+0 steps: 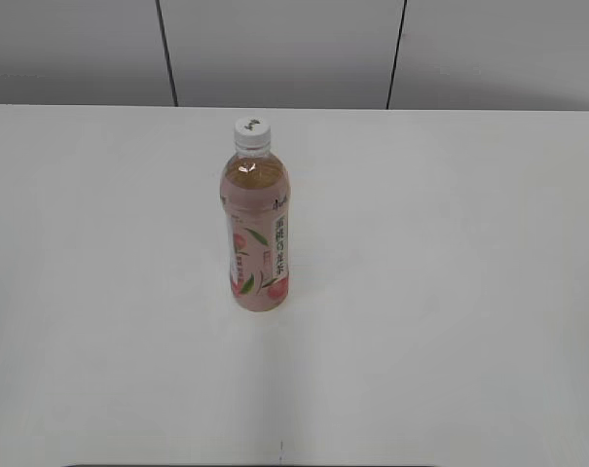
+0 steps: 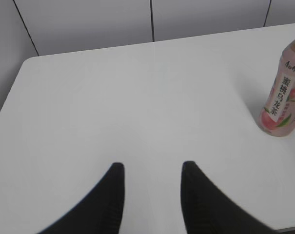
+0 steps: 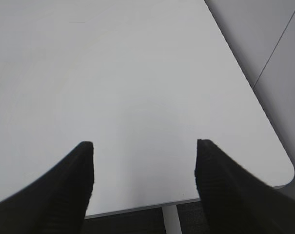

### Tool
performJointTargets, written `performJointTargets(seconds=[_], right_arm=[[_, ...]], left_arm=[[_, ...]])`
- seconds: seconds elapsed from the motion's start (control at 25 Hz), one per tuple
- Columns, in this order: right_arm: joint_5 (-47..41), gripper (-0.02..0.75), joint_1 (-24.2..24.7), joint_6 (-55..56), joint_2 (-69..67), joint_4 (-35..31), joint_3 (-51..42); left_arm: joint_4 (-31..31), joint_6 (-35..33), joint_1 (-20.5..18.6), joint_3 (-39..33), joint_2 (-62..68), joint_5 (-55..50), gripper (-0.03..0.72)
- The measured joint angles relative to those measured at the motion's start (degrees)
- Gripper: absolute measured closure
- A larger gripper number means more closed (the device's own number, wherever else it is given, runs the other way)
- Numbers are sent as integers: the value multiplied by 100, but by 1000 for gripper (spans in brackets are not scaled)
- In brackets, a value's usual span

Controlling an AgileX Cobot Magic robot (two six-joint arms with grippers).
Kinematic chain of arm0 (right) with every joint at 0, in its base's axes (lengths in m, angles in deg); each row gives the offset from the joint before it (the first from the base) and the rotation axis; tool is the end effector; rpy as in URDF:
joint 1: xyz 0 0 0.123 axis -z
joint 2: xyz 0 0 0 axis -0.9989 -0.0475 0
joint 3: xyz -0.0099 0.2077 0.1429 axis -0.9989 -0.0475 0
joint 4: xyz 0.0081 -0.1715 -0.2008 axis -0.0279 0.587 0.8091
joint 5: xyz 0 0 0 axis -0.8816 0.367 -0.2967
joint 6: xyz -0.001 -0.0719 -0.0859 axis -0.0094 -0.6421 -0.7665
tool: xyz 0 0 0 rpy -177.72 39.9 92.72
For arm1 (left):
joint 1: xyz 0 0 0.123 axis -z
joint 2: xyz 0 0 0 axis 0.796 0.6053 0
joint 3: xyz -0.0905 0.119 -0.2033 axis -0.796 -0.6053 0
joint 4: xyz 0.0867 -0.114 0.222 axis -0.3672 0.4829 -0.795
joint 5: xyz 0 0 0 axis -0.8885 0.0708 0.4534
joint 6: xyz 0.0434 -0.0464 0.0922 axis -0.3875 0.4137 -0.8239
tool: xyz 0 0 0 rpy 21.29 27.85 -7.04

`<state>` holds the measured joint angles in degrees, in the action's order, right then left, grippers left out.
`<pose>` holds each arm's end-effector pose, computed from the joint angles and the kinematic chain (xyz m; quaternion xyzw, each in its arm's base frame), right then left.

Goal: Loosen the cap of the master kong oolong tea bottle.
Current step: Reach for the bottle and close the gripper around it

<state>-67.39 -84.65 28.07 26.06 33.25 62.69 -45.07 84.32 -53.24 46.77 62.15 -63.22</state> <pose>0.0533 -0.0076 0.2745 0.0051 0.8574 -0.0470 0.5124 0.0515 -0.0050 0.2953 0.0218 0.8259 -0.0101 0.5632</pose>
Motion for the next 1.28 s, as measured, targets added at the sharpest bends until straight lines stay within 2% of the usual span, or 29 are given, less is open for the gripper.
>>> performJointTargets(seconds=[1.28], right_arm=[[0,244,0,69,0,-75,0]], left_arm=[[91,0,5,0,0,0,447]])
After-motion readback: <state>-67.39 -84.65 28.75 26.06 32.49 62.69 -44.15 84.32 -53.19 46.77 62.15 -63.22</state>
